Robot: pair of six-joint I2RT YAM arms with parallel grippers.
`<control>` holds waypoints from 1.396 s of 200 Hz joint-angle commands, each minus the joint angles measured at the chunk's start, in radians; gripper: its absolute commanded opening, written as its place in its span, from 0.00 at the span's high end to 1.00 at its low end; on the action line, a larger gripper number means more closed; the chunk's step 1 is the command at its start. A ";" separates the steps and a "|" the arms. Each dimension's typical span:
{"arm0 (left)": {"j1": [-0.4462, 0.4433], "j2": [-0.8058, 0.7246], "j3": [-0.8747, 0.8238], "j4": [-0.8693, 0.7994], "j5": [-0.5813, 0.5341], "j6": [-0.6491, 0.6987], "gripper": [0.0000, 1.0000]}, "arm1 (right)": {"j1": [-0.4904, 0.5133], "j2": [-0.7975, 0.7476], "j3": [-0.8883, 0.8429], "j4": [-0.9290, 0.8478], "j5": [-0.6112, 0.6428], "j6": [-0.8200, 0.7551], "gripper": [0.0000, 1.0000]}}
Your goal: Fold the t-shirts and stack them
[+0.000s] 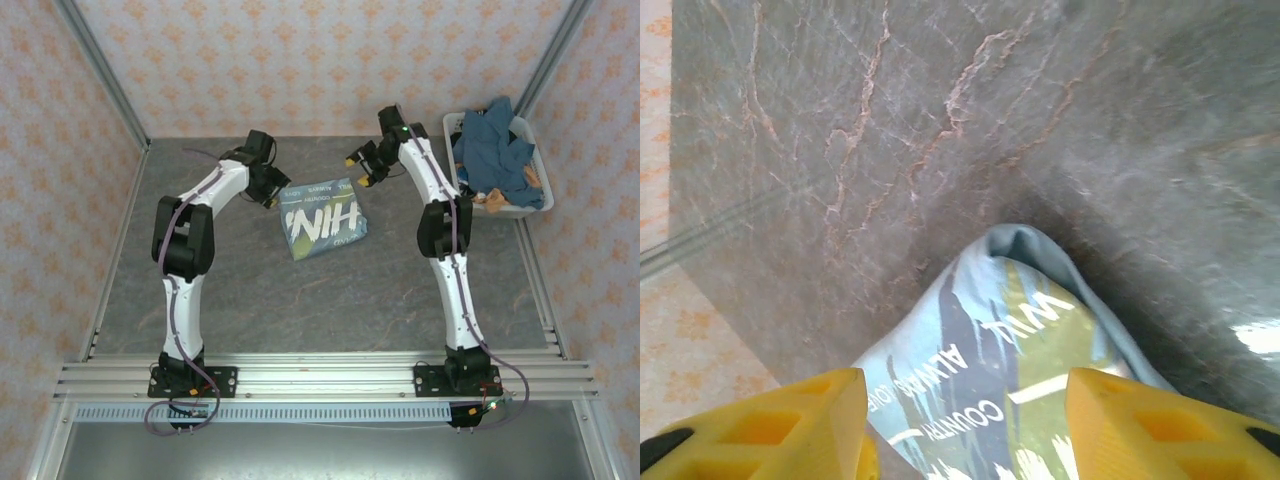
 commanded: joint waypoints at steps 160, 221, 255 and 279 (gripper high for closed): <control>-0.107 0.189 0.156 -0.085 -0.045 0.080 0.73 | 0.055 -0.510 -1.038 0.430 -0.009 -0.013 0.69; -0.108 0.217 0.153 -0.080 -0.044 0.085 0.74 | 0.078 -0.492 -1.083 0.574 -0.073 0.153 0.70; -0.101 0.200 0.123 -0.076 -0.065 0.080 0.76 | 0.080 -0.549 -1.176 0.655 -0.072 0.286 0.87; -0.087 0.192 0.111 -0.089 -0.081 0.088 0.78 | 0.068 -0.606 -1.210 0.560 -0.016 0.270 1.00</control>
